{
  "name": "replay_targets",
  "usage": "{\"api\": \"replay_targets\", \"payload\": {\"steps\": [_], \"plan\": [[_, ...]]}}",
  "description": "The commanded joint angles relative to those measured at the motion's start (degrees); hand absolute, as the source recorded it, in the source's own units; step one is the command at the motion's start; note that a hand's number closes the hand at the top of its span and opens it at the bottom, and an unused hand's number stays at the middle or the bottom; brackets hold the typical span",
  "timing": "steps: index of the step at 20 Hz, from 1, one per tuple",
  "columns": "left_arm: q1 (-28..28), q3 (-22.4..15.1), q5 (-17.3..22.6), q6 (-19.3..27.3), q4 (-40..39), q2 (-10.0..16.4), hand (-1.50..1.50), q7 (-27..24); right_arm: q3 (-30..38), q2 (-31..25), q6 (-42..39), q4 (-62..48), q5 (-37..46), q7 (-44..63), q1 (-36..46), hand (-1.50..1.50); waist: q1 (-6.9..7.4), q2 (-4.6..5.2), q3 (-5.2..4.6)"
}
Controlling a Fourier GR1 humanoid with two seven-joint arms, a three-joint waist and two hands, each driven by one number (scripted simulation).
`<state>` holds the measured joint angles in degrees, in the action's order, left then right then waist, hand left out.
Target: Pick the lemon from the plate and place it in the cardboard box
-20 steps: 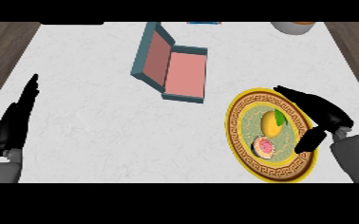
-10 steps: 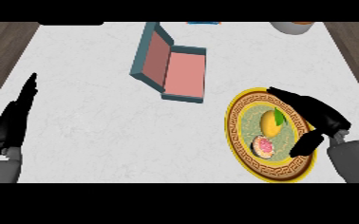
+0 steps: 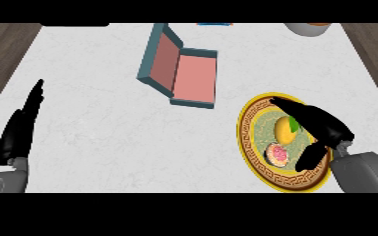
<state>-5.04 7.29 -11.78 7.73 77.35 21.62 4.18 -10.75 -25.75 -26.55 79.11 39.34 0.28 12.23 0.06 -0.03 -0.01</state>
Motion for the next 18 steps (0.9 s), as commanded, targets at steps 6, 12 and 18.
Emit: {"api": "replay_targets", "payload": {"steps": [6, 12, 18], "plan": [[-2.76, 4.02, 0.5, -3.21, -7.56, 0.79, 0.0, -5.45, -0.43, 4.98, 1.21, -8.62, 7.2, 2.3, 2.47, -1.5, 0.01, 0.08, 0.0], [-0.63, 2.05, -0.84, -2.34, 1.33, -0.87, 0.0, 1.14, 0.21, 6.67, 16.13, -13.06, 13.86, -1.0, 4.44, 1.5, 0.37, 0.05, 0.05], [-1.78, 2.12, -1.7, -2.36, -0.4, -1.83, 0.0, 0.73, 2.91, 5.92, 24.74, -18.78, 17.43, -5.51, 8.17, 1.5, 0.2, 0.13, 0.03]]}}
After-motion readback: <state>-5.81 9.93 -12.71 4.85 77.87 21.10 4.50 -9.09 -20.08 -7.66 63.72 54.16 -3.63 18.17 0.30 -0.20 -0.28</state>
